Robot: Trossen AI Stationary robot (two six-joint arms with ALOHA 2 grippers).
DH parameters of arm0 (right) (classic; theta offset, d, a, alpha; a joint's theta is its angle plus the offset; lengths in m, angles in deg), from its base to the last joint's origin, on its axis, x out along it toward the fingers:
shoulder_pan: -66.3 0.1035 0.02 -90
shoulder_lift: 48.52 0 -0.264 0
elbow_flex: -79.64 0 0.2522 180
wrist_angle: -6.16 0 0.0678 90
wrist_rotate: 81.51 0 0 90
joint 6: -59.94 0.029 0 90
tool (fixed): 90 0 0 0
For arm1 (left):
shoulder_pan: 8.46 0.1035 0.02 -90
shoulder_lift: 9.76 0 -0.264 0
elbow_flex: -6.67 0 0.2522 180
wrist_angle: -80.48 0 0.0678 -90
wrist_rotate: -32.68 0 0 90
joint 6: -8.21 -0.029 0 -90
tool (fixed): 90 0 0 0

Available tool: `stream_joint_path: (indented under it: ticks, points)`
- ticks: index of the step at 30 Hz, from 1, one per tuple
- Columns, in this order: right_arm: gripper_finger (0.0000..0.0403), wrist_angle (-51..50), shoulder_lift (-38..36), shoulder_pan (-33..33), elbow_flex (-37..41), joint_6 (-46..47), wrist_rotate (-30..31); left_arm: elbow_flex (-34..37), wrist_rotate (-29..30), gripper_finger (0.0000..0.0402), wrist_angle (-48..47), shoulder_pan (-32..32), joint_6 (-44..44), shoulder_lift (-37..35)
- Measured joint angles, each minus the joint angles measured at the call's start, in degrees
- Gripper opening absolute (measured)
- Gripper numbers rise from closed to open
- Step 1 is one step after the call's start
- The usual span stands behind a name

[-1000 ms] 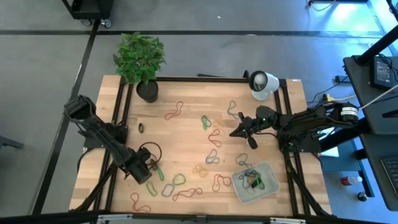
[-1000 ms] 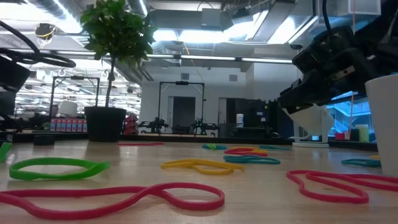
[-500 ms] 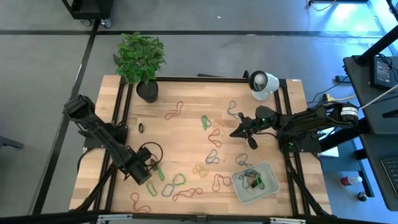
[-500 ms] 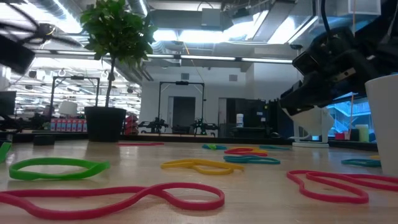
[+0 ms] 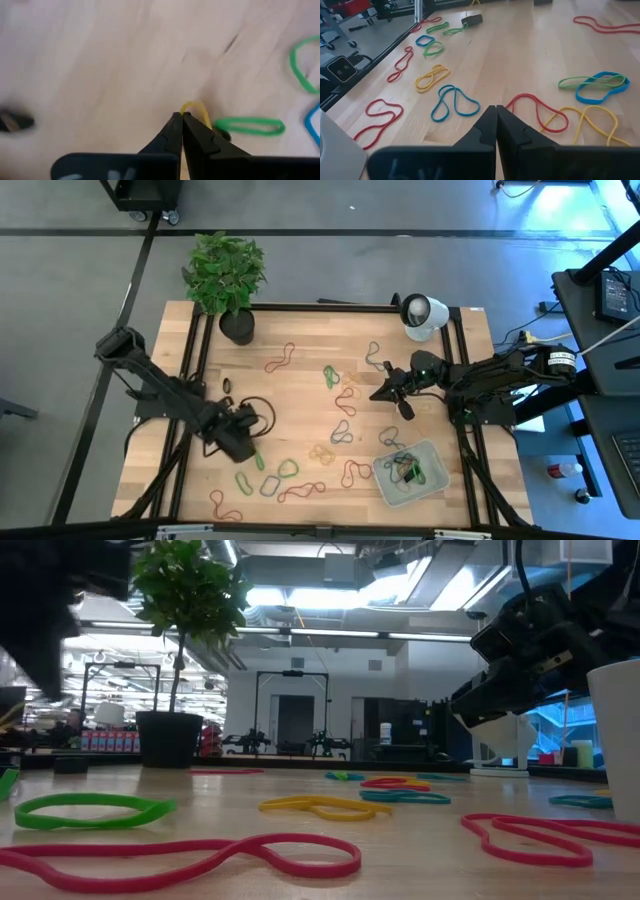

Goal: Pick and place rubber bands into bin
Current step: Put the yellow rubber band into the white bin

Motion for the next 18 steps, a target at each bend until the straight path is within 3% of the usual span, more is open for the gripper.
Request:
stream_joint_path:
  ticks: [9,18]
  points:
    - [0.0006,0.02,0.00,0.00,0.00,0.02,0.00,-14.39,1.44,0.0002,6.56,13.17,-36.60,5.67]
    - [0.0006,0.06,0.00,0.01,0.00,-0.04,0.47,-37.00,1.72,0.0002,6.82,21.31,-61.10,22.94]
